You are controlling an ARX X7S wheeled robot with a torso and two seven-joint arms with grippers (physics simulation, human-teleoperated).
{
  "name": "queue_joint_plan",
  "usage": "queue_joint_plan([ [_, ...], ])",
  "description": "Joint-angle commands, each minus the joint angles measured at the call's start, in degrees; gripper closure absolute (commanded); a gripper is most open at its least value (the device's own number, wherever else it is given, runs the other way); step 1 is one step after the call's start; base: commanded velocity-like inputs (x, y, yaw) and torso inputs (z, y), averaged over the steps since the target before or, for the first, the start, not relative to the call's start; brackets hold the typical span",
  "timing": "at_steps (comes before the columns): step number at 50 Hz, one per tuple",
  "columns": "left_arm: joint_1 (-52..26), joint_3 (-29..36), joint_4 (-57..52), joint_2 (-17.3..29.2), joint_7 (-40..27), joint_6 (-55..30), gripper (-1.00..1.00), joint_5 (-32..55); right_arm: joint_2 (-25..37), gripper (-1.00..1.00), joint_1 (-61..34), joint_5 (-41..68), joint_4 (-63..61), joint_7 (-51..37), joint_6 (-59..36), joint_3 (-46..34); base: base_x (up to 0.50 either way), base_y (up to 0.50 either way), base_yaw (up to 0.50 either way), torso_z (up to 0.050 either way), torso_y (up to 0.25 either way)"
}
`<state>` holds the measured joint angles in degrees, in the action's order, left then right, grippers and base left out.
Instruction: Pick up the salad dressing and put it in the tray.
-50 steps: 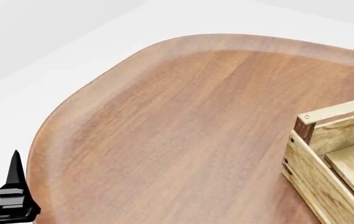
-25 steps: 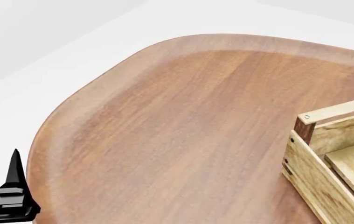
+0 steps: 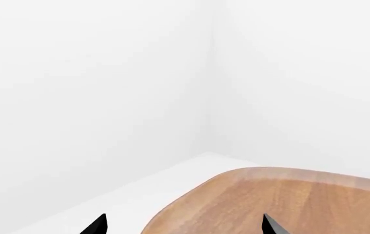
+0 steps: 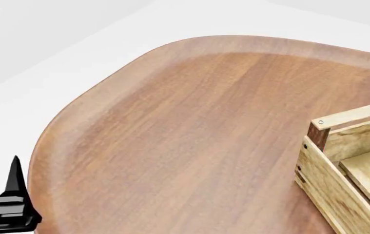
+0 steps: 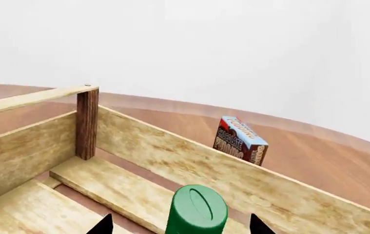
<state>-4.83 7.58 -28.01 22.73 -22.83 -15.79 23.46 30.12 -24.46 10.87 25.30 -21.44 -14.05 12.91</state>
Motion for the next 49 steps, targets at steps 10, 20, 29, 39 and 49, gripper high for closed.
queue_joint_plan([
  [10, -0.23, -1.03, -0.81, 0.35, -0.94, 0.26, -1.0, 0.43, 1.78, -1.0, 8.27, 1.39, -35.24, -4.57, -11.8, 2.93, 0.0, 0.0, 0.0, 0.0, 0.0],
  [20, -0.44, -2.49, -0.6, -0.03, -1.52, 1.3, -1.0, 1.33, 2.7, -1.0, 11.09, 1.63, -48.99, -5.14, -14.24, 3.15, 0.0, 0.0, 0.0, 0.0, 0.0],
  [29, 0.22, -5.87, -1.18, -1.07, -1.26, 4.96, -1.0, 4.42, 1.91, -1.0, 16.87, 1.56, -61.12, -5.93, -13.72, 4.6, 0.0, 0.0, 0.0, 0.0, 0.0],
  [39, 1.47, -8.67, -2.43, -2.58, -1.06, 10.76, -1.0, 5.08, 0.26, -1.0, 23.59, -4.97, -67.91, -8.25, -5.83, 1.7, 0.0, 0.0, 0.0, 0.0, 0.0],
  [49, 2.27, -12.09, -3.83, -4.56, -2.06, 15.57, -1.0, 6.81, -3.22, -1.0, 29.59, -4.05, -72.24, -8.57, 6.72, 4.39, 0.0, 0.0, 0.0, 0.0, 0.0],
])
